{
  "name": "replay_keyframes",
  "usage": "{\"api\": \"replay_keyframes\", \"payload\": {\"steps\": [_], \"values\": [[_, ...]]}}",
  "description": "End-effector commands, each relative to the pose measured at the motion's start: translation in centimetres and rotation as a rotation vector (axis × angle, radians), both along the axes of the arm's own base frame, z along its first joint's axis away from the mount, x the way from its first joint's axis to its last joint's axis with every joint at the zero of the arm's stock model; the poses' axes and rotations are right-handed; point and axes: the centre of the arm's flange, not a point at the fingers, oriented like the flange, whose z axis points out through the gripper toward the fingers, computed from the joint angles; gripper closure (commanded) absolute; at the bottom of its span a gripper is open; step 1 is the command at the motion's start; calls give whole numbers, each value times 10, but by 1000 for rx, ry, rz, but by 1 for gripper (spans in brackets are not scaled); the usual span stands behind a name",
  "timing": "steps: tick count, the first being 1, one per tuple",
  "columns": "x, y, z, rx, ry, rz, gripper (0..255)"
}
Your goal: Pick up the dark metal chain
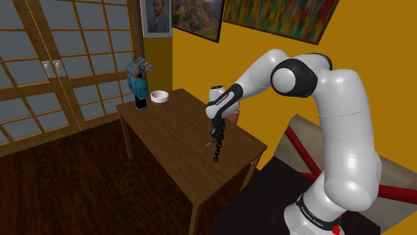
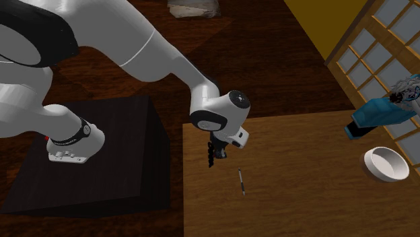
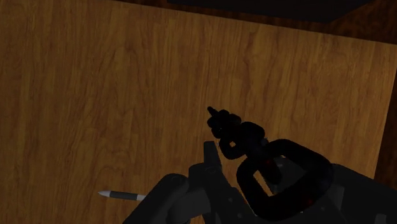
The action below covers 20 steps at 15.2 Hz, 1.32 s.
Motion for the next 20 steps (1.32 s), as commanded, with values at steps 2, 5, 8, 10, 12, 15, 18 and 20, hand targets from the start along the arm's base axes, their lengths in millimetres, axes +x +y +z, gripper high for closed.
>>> {"api": "replay_keyframes", "payload": {"steps": [2, 5, 8, 10, 12, 15, 18, 20], "values": [[0, 0, 0, 0, 0, 0, 255], [0, 0, 0, 0, 0, 0, 255], [0, 0, 0, 0, 0, 0, 255], [0, 0, 10, 0, 0, 0, 255], [0, 0, 21, 0, 0, 0, 255], [0, 0, 37, 0, 0, 0, 255], [0, 0, 53, 0, 0, 0, 255], [0, 0, 63, 0, 0, 0, 255]]}}
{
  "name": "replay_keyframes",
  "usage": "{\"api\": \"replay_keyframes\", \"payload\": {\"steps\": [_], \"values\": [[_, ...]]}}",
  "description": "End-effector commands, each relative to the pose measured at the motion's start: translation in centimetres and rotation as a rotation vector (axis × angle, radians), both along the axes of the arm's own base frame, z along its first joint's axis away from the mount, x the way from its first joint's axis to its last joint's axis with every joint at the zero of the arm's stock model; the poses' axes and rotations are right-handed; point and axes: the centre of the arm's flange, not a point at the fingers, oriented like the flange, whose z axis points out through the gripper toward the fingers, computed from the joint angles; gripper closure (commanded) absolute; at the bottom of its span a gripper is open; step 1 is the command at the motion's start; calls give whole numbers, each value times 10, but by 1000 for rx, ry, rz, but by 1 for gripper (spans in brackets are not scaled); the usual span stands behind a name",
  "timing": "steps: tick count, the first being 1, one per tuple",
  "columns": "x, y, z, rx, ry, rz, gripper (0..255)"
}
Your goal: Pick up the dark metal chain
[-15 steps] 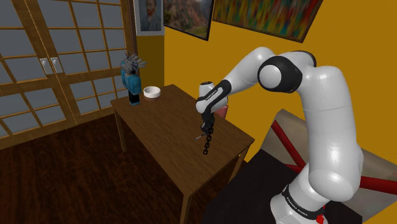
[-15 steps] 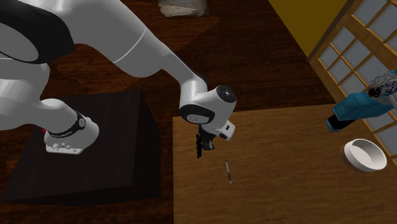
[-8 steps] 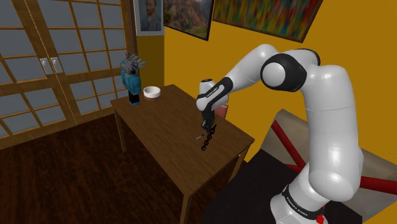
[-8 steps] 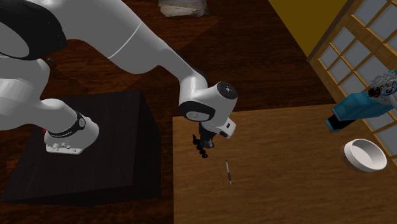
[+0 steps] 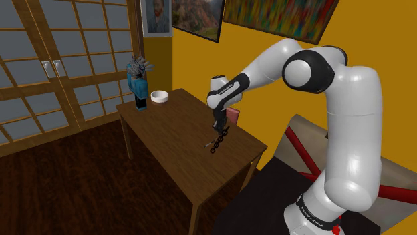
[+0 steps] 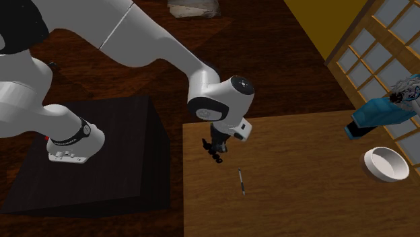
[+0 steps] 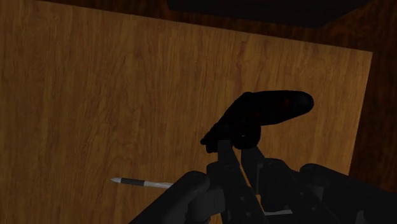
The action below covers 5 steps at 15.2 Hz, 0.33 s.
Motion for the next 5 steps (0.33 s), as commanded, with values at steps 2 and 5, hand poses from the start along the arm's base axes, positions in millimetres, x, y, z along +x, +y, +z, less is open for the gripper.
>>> {"api": "replay_keyframes", "payload": {"steps": [2, 5], "values": [[1, -1, 16, 0, 0, 0, 255], [1, -1, 22, 0, 0, 0, 255]]}}
